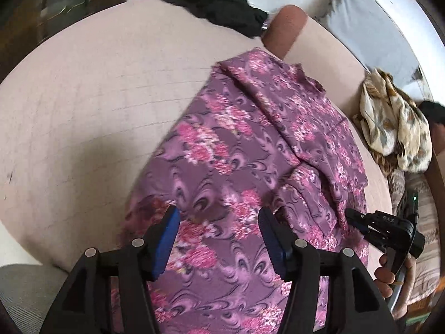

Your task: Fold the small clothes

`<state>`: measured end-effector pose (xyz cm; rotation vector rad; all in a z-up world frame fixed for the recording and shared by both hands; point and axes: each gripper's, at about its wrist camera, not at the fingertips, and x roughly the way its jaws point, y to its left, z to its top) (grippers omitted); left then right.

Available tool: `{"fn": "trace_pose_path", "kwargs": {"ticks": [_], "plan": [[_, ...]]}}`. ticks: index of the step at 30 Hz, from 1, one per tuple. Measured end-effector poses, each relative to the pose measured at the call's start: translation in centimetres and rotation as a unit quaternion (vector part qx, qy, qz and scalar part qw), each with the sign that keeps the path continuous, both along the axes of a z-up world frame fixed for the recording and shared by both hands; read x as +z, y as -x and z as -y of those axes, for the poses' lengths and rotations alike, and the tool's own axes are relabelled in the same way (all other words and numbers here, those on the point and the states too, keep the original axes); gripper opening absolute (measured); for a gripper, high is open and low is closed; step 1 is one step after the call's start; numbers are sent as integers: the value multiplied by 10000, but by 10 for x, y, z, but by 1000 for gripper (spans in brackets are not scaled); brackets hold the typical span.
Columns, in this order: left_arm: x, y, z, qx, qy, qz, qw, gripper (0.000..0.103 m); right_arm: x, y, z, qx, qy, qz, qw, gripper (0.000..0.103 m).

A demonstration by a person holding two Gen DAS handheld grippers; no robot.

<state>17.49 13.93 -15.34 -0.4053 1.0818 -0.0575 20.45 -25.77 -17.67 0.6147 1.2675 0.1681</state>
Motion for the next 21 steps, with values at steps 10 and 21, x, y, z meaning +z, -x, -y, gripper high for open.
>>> {"fn": "trace_pose_path", "kwargs": {"ticks": [10,21], "plan": [[-17,-16,4,41,144,-283,9995,62,14,7,17,-13,420,207,9989,2],[-5,-6,-37,804,367,-102,9960,62,28,23,10,200,683,456,9964,9]]}}
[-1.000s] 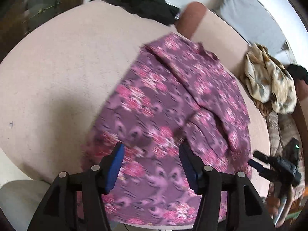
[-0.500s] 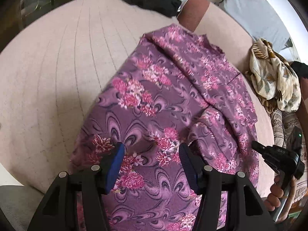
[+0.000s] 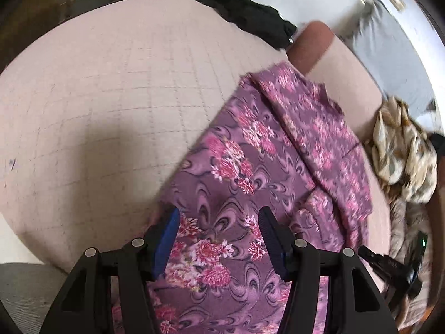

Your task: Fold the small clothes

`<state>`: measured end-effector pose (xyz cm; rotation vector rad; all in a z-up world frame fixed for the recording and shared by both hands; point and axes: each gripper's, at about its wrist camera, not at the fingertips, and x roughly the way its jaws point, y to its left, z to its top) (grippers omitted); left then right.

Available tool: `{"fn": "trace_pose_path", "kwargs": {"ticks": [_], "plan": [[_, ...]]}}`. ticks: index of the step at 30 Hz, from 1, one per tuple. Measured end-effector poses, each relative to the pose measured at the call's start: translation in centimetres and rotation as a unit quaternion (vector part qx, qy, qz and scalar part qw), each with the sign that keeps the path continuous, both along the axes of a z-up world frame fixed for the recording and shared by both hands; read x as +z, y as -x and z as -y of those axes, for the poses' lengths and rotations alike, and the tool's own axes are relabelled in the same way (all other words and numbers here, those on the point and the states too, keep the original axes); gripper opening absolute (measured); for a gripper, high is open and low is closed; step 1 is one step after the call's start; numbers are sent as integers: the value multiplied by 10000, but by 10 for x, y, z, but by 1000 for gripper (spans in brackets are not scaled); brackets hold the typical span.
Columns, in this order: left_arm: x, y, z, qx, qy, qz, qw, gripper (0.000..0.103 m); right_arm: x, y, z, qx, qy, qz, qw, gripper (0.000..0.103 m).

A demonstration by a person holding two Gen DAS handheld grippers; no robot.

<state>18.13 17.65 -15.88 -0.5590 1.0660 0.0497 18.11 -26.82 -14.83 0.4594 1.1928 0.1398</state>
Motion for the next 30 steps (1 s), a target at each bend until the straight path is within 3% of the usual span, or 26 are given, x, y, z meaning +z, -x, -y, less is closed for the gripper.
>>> {"fn": "trace_pose_path", "kwargs": {"ticks": [1,3,4,8,10,13,15,19,21,24,30], "plan": [[4,3,-2,10,57,21,10000,62,11,6,0,5,-20,190,9998,17],[16,6,-2,-70,43,130,9999,62,38,20,3,-25,-28,654,9978,64],[23,6,0,-118,-36,156,9998,62,50,26,4,26,-71,839,9964,66],[59,-3,16,-443,-277,361,9980,68,90,33,9,388,-193,1371,9896,67],[82,-13,31,-671,-598,546,9945,72,109,30,12,566,-87,1558,9861,67],[110,-36,56,-960,-1219,842,9843,83,131,21,17,707,195,1833,9803,67],[121,-60,72,-1128,-1460,981,9779,84,146,11,21,836,400,1983,9757,68],[119,-110,89,-1497,-1527,1157,9700,84,156,-30,29,1212,602,1740,9754,68],[113,-139,99,-1747,-1450,1137,9672,84,153,-56,37,1337,402,1489,9789,68],[99,-186,110,-1793,-1513,758,9691,84,143,-93,48,1251,347,1432,9812,75],[61,-279,121,-1935,-1233,223,9731,84,95,-195,67,1096,17,1096,9879,76]]}}
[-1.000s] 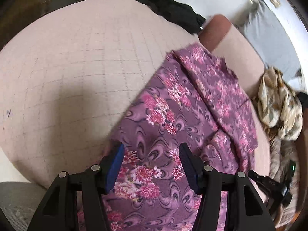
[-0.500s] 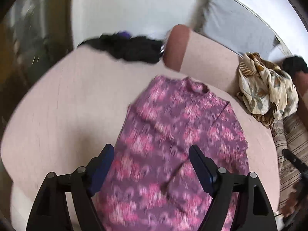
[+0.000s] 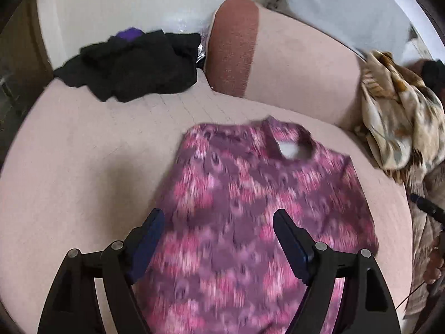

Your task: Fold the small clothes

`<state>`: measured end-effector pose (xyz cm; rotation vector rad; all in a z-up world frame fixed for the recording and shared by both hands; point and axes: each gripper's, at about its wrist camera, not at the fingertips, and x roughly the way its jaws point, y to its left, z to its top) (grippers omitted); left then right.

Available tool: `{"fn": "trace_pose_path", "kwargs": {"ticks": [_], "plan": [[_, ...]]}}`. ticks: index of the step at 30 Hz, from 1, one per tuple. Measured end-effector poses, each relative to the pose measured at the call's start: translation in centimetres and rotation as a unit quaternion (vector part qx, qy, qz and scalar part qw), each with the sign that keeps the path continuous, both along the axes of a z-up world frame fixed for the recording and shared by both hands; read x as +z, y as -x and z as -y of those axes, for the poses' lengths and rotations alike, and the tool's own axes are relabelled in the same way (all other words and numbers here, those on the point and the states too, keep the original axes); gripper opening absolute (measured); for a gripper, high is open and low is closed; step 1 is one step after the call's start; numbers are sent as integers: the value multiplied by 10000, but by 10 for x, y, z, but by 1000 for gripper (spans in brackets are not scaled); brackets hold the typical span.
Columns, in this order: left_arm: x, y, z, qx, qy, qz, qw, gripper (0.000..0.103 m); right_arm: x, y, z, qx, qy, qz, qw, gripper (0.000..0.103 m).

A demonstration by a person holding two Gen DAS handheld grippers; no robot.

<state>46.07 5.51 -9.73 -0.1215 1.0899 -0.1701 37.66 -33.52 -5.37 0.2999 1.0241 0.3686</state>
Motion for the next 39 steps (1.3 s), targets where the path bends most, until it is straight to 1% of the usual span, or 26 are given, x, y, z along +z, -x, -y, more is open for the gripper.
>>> {"fn": "trace_pose_path", "kwargs": {"ticks": [1,3,4,5,8,11,14,15,16,17,18,20,21,24,26,27,28,30,31,32,34,35,36,37,38,39], "plan": [[-6,-14,-2,30,157,-94,9998,84,-9,-18,2,3,-24,-81,10000,76],[-22,-48,-7,104,645,-350,9972,84,-27,-54,4,-34,136,-223,9997,76],[-30,-64,-9,122,774,-428,9960,84,-38,-72,5,-47,208,-308,9993,76],[-36,-75,-10,160,764,-461,9959,84,-49,-87,6,-87,272,-409,9988,76],[-57,-114,-10,188,508,-546,9970,83,-86,-127,11,-274,378,-709,9964,70],[-76,-138,-6,12,416,-699,9967,76,-113,-148,8,-249,388,-894,9949,60],[-92,-151,2,-263,293,-899,9952,53,-125,-155,-8,-112,649,-823,9944,59],[-95,-152,4,-281,159,-893,9955,36,-124,-155,-13,-61,749,-757,9943,53],[-97,-150,7,-244,-164,-780,9965,17,-124,-156,-20,-12,938,-699,9931,43],[-98,-150,7,-242,-267,-755,9965,11,-126,-157,-24,-40,1187,-704,9904,14],[-97,-148,3,-236,-110,-733,9970,9,-126,-158,-26,-32,1260,-709,9895,8],[-91,-145,-9,-125,227,-716,9971,7,-121,-154,-26,-42,1305,-628,9895,7],[-83,-139,-14,-138,348,-613,9974,7,-116,-150,-22,-87,1230,-586,9906,7],[-45,-106,-25,-178,684,-259,9972,6,-92,-128,-10,-195,879,-350,9953,7],[-15,-75,-28,-316,771,2,9965,6,-65,-94,-7,-173,734,-71,9971,7],[5,-50,-33,-375,901,131,9951,6,-54,-78,-5,-165,677,39,9976,7],[19,-28,-38,-415,1005,249,9938,6,-39,-49,-4,-140,583,186,9980,7],[43,24,-48,-438,1127,434,9917,6,-22,-7,1,-152,569,304,9978,7],[52,51,-57,-443,1183,496,9908,6,-13,29,3,-146,414,364,9984,7],[57,76,-61,-459,1196,540,9903,6,-9,55,4,-143,358,403,9984,7],[54,136,-67,-405,1136,492,9915,6,-2,108,6,-196,215,483,9984,7],[44,160,-68,-343,1089,462,9924,6,-2,133,6,-238,90,467,9986,7],[32,176,-68,-308,981,340,9941,6,-6,157,5,-292,71,419,9987,7],[15,197,-69,-183,895,119,9957,6,-12,181,1,-398,139,411,9983,7],[1,210,-72,-59,949,-27,9955,6,-20,201,-5,-483,180,394,9979,7],[-17,226,-76,113,1109,-207,9935,6,-34,221,-8,-568,143,261,9979,7]]}}
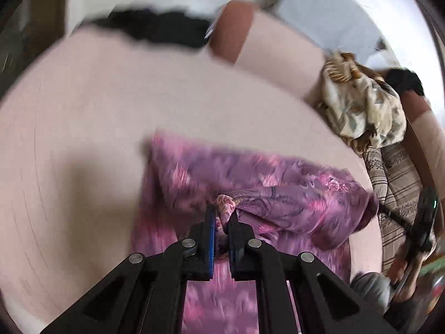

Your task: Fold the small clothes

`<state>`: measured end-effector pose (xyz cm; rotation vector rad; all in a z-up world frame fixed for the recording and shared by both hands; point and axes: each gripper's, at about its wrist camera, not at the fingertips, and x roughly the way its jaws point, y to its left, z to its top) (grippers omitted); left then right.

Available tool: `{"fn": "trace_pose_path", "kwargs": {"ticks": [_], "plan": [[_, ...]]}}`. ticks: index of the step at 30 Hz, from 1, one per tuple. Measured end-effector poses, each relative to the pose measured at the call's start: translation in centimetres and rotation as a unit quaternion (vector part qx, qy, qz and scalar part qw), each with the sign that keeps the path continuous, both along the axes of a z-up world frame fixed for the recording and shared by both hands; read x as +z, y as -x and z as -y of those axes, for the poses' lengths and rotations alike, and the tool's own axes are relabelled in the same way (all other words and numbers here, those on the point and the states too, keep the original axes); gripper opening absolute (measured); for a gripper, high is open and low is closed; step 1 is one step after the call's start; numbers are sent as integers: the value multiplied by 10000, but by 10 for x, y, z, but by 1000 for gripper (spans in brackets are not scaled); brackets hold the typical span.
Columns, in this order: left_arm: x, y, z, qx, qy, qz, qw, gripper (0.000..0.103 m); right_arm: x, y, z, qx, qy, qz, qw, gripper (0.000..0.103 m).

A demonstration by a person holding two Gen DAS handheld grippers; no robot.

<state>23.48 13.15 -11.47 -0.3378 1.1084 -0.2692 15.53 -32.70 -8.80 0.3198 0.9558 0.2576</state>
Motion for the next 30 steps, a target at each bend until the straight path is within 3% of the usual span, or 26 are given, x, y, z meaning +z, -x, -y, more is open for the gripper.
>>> {"fn": "trace_pose_path", "kwargs": {"ticks": [3,5,8,10,11,12,13,17,19,24,26,27,28,29,30], "plan": [[-52,26,-10,494,-47,-537,9973,7,-43,28,-7,-269,-23,-427,9987,7],[-57,36,-19,849,299,-644,9939,12,-73,31,-7,-321,-154,-890,9954,7],[-45,56,-19,964,453,-413,9935,18,-70,29,-10,-174,70,-822,9964,7],[-46,70,-18,1013,372,-393,9934,29,-61,41,-9,-245,-1,-759,9968,11],[-46,78,-21,1129,392,-377,9921,30,-58,49,-6,-298,-112,-676,9972,18],[-45,87,-26,1230,545,-340,9903,33,-56,60,-1,-393,-322,-610,9968,35],[-45,93,-27,1256,672,-326,9893,41,-57,70,3,-472,-541,-602,9956,43],[-30,106,-25,1288,1049,-185,9859,64,-64,85,12,-618,-1729,-739,9802,53],[-28,108,-22,1193,1226,-157,9851,74,-72,78,5,-598,-1960,-1005,9736,63],[-44,69,-9,1332,1318,-552,9807,81,-94,50,-3,-970,-2197,-1466,9596,63],[-59,50,-6,1420,1372,-806,9770,78,-101,37,-6,-1027,-2198,-1561,9575,62],[-62,45,-4,1402,1304,-830,9780,70,-101,34,-8,-1036,-2116,-1557,9593,58],[-63,42,-3,1416,1155,-880,9792,55,-100,30,-10,-1067,-1877,-1558,9639,49],[-64,43,-4,1441,1073,-929,9793,50,-99,28,-12,-1069,-1724,-1600,9660,25],[-63,45,-4,1420,1100,-883,9798,45,-98,27,-12,-1073,-1622,-1652,9669,9]]}}
